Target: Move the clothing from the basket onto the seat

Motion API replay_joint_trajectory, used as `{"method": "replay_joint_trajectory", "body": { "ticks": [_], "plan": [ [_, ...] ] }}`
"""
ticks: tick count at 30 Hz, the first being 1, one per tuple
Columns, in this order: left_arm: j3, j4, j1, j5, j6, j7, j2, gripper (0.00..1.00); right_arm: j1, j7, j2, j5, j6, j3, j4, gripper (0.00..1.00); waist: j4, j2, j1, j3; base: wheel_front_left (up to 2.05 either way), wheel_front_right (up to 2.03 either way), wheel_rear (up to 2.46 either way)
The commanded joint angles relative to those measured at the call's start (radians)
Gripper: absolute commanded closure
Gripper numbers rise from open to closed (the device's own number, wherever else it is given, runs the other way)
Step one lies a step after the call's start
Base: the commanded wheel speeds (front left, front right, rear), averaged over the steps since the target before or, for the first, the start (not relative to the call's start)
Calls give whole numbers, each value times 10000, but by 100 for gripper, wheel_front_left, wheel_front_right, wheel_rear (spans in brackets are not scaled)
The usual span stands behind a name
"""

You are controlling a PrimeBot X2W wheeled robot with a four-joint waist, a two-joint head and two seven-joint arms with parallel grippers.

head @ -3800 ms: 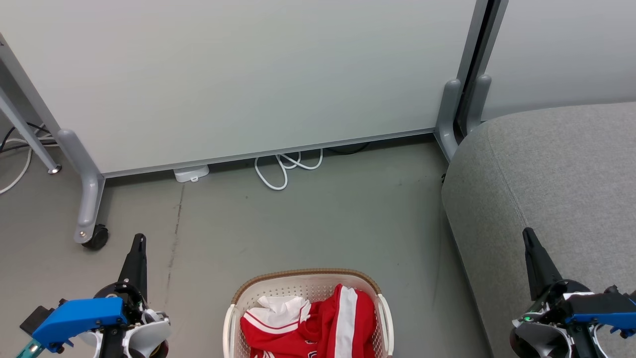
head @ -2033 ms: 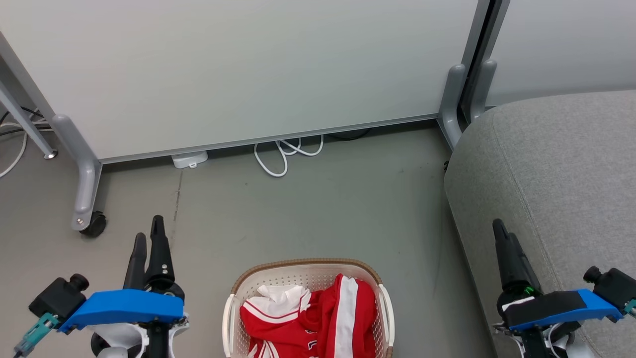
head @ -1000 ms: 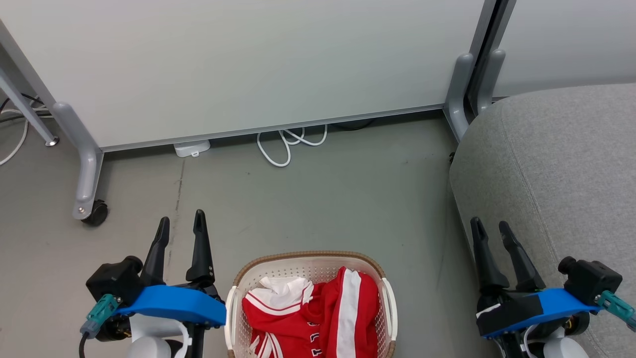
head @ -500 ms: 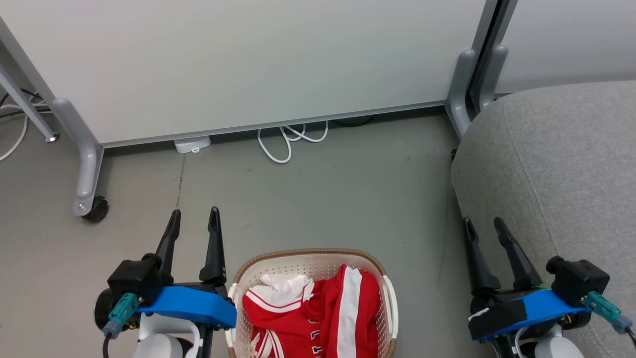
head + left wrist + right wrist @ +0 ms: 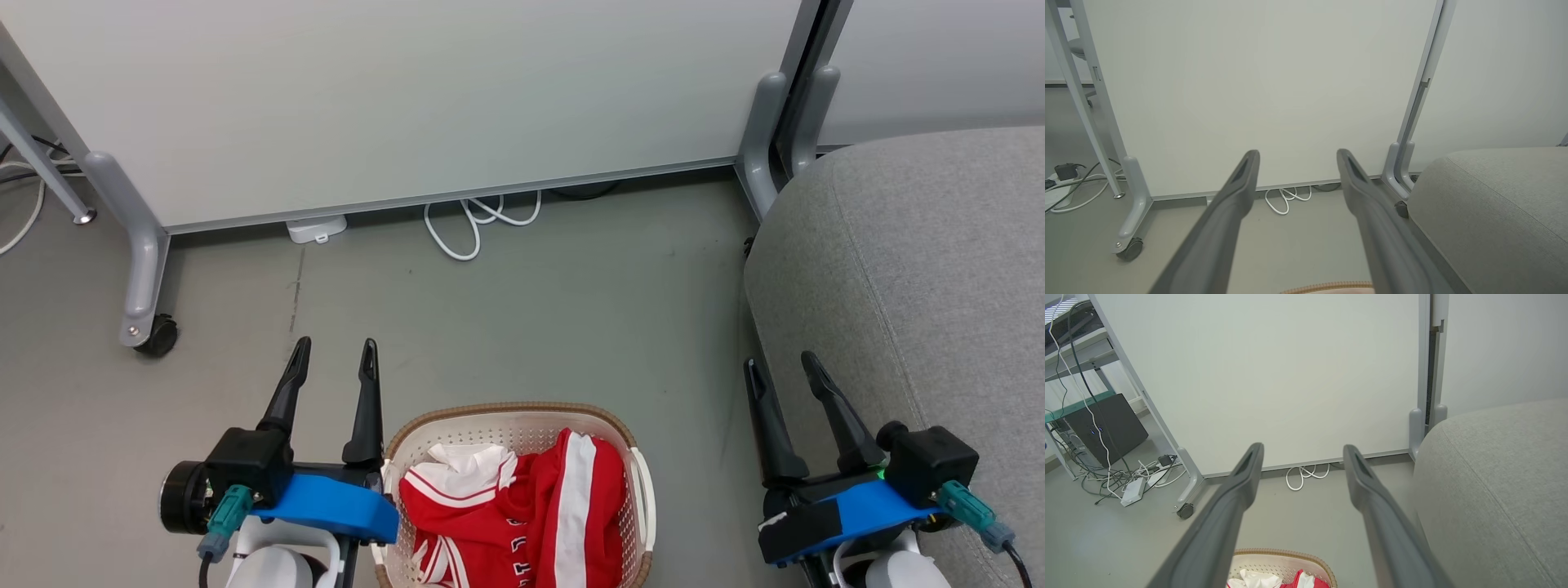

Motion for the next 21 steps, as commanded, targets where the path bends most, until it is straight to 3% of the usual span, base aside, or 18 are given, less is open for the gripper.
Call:
{"method": "replay_joint_trajectory", "body": {
  "ticks": [1,21],
  "plan": [
    [-11,-17,-184,285,-22,-96,9,0,-202,-107,-71,-280,20,30,-73,0,-3,0,0,20,0,0,0],
    [-53,221,-215,1592,-107,-444,-98,0,-135,-462,-78,-1544,16,80,-45,0,38,0,0,165,0,0,0]
  ]
}}
